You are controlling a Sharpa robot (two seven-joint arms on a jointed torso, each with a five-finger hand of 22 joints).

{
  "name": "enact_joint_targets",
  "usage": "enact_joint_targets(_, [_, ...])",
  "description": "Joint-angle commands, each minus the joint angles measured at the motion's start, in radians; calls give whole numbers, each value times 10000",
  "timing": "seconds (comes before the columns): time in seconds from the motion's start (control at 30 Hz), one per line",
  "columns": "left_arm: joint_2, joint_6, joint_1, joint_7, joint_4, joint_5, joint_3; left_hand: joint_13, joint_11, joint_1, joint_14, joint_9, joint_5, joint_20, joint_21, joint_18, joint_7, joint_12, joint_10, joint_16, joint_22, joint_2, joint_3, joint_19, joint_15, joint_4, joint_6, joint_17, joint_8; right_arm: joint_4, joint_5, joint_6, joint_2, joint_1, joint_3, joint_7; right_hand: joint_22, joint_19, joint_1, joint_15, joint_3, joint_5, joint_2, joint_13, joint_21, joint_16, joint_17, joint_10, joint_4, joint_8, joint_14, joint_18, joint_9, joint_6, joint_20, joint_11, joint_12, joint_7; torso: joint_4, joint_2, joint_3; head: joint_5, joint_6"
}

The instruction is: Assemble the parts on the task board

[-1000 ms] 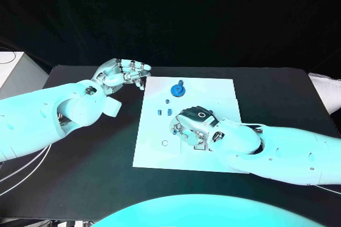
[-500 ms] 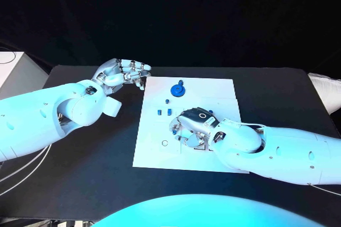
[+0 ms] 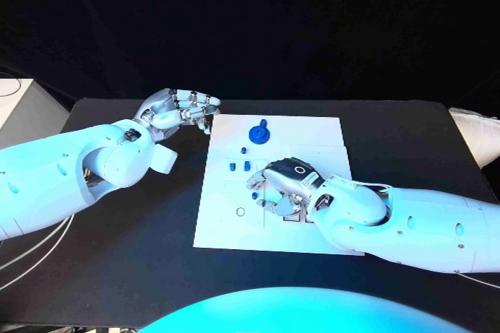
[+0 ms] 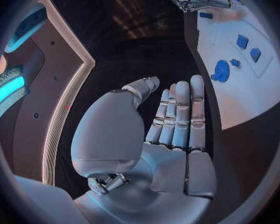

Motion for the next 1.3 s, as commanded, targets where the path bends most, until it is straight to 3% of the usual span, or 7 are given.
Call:
enact_joint_targets(0.03, [32,93,0,28,-14,111,4,-10,5,2,-16,-10,-68,9,-31,61,24,7,-96,-62,-16,83,-21,75,74,25,-80,-10,0,143,226,-426,-153,85,5,177,6,-50,107,54,-59,20,53,5,-8,-46,-25,-68,6,-61,-45,204,-14,-83,15,-23,71,-3,-8,-4,4,-94,62])
enact_joint_targets(0.2, [54,106,-5,29,-42,113,0,-10,5,2,-16,-10,-68,9,-31,61,24,7,-96,-62,-16,83,-21,75,74,25,-80,-10,0,375,907,-394,-619,369,40,257,120,35,140,26,-54,35,115,37,130,-32,-35,67,51,-52,-44,172,-15,-28,-5,-52,262,-23,2,-6,9,-290,213])
enact_joint_targets(0.33, [49,156,-19,69,-57,114,-7,-11,4,2,-17,-9,-80,12,-50,61,22,13,-101,-63,-30,73,-37,82,75,38,-84,-12,3,519,2241,255,-1127,859,77,96,451,240,35,2,1,19,85,59,537,242,286,329,196,-79,76,83,-33,4,-39,-83,543,-19,-5,-7,7,-415,316])
enact_joint_targets(0.67, [22,328,-35,192,-41,115,-24,-18,8,-39,-31,-10,-91,23,-139,61,17,31,-132,-72,-94,-29,-144,103,84,104,-112,-22,10,413,2802,1585,-2178,1713,95,135,1005,507,124,-46,-1287,-188,156,31,1181,754,796,-139,503,-189,212,-56,-70,-97,-84,-155,793,-116,35,-14,-27,-731,519])
enact_joint_targets(0.8, [-3,337,-46,251,-10,97,-27,-19,1,-9,-36,-8,-79,22,-158,63,10,39,-132,-74,-108,-16,-140,111,81,106,-111,-24,17,233,2210,1670,-2349,1795,88,122,1025,509,274,-40,-1664,-186,219,21,1189,809,796,-265,602,-224,202,-58,-89,-127,-82,-147,871,-117,6,0,-13,-702,598])
enact_joint_targets(1.0, [-22,351,-66,292,5,84,-29,-19,1,-9,-36,-8,-79,22,-158,63,10,39,-132,-74,-108,-16,-140,111,81,106,-111,-24,17,103,1346,1965,-2393,1788,68,-212,964,461,1527,47,-4428,-589,712,6,1009,894,566,-1069,1909,-463,117,-26,-172,-505,2,-58,1330,-168,5,2,-4,-683,619])
enact_joint_targets(1.3, [-30,365,-80,283,-3,81,-29,-19,1,-9,-36,-8,-79,22,-158,63,10,39,-132,-74,-108,-16,-140,111,81,106,-111,-24,17,53,970,2335,-2326,1680,52,-360,966,469,2010,-4,-4764,-490,829,34,968,917,461,-921,2454,-346,95,-18,-121,-278,-33,-122,1735,-140,15,-1,-1,-673,549])
